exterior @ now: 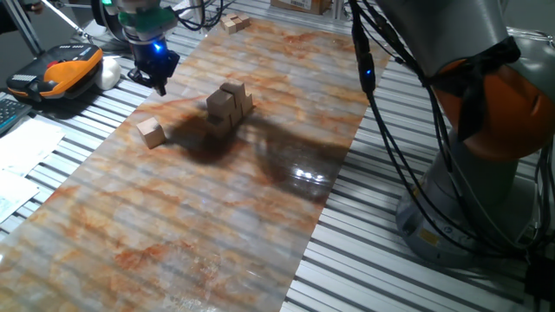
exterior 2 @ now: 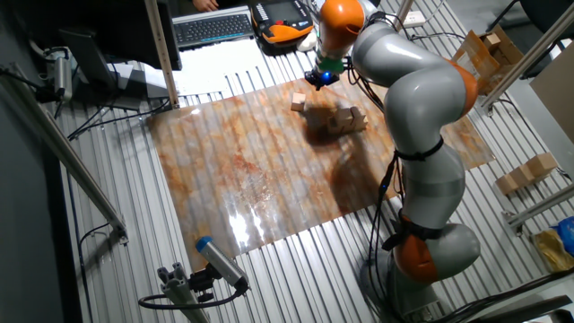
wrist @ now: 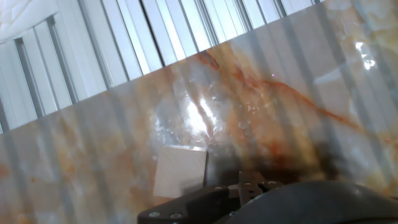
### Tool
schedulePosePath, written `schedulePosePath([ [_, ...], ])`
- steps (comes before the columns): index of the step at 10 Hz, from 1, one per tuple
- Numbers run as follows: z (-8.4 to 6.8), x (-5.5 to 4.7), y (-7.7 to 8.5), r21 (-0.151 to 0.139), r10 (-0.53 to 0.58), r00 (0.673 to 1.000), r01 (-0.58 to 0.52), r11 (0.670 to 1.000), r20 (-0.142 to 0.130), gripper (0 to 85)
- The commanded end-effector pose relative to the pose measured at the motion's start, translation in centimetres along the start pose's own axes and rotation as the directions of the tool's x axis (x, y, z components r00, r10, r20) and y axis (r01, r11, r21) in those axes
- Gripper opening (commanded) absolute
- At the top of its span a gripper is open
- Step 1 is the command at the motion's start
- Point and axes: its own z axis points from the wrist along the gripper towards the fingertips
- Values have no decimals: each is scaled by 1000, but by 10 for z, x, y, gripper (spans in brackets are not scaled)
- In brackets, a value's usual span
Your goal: Stack the blocks into a pyramid shape
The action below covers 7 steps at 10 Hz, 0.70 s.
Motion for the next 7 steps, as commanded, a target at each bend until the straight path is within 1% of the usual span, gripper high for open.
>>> schedulePosePath([
  [1,1,-1,0,-1,1,1000,-1,1000,0,0],
  [3,5,-2,2,0,12,1000,-12,1000,3,0],
  [4,7,-5,1,2,15,1000,-15,1000,5,0],
  [5,11,-8,1,-3,15,1000,-15,1000,7,0],
  [6,18,-10,3,-3,18,1000,-18,1000,14,0],
  [7,23,-12,3,-7,18,1000,-18,1000,14,0],
])
